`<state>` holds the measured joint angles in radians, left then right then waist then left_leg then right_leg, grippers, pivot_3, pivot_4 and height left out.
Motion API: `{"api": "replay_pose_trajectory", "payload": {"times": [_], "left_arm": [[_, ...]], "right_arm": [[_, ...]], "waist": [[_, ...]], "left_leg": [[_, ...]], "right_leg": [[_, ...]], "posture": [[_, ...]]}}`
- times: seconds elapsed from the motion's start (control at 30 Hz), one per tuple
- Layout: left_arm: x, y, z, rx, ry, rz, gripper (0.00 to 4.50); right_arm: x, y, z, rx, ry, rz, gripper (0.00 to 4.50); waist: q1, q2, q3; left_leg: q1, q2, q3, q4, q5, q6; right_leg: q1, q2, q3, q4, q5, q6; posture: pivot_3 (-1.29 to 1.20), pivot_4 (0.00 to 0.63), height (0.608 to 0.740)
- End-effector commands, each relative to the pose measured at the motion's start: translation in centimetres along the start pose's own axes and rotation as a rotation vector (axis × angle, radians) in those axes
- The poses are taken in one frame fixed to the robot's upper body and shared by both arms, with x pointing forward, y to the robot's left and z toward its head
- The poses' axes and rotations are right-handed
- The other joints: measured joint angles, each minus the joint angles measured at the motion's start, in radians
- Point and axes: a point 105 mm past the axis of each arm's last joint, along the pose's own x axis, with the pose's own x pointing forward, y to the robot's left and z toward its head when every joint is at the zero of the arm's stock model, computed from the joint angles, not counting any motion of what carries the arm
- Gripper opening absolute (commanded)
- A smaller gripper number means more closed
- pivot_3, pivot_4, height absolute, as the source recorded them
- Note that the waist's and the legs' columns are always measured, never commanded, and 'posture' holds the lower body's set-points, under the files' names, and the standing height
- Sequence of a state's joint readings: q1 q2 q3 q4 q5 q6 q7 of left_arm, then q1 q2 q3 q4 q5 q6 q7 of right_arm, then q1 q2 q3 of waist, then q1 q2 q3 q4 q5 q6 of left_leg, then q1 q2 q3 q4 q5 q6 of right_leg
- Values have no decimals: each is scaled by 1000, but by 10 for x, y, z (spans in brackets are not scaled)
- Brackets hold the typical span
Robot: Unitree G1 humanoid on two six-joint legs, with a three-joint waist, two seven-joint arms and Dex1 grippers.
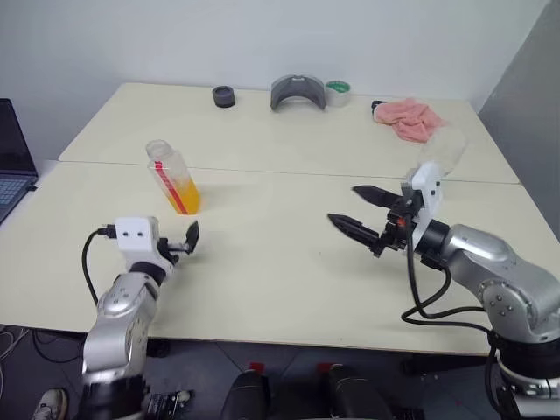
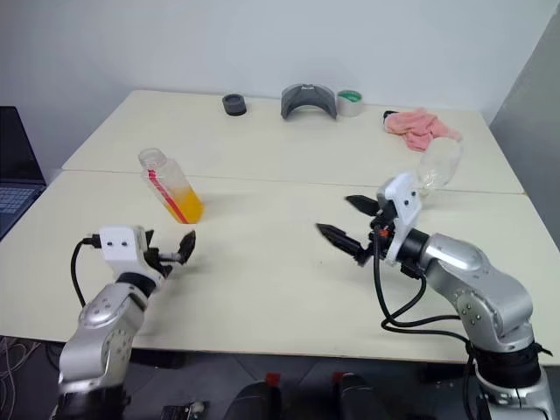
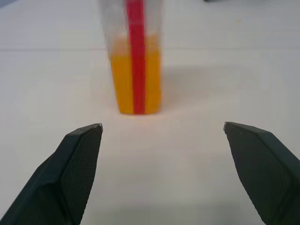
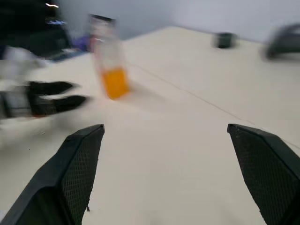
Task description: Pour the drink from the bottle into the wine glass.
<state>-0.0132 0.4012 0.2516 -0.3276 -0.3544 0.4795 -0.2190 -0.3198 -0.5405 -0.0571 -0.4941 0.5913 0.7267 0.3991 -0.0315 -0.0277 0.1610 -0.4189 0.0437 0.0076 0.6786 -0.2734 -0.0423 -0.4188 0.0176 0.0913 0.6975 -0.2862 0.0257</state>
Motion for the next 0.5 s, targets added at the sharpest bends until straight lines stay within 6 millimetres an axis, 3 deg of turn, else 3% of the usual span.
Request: {"api": "replay_pose_trajectory", "payload": {"times": [0.03,0.17,0.3,0.5], "left_arm": [[-17,-69,53,2,-127,-363,4474],[-42,-118,72,47,-107,-755,4474],[-49,-127,92,59,-103,-947,4474],[-35,-130,103,115,-102,-1042,4474]], "right_arm": [[-15,-45,-5,-34,-22,-293,4500],[-23,-77,-27,-26,35,-460,4500],[-25,-98,-32,3,50,-560,4500],[-14,-118,-29,62,11,-644,4500]], "waist": [[4,0,0],[-1,0,0],[-16,2,1],[-28,3,2]], "left_leg": [[0,0,-1,0,0,0],[9,0,1,0,0,-1],[18,0,6,-2,0,0],[19,2,5,-3,0,0]], "right_leg": [[0,0,0,0,0,0],[8,7,0,0,0,1],[14,13,5,-1,-2,2],[13,17,6,0,-4,3]], "posture": [[0,150,740],[0,150,740],[0,150,740],[0,150,740]]}}
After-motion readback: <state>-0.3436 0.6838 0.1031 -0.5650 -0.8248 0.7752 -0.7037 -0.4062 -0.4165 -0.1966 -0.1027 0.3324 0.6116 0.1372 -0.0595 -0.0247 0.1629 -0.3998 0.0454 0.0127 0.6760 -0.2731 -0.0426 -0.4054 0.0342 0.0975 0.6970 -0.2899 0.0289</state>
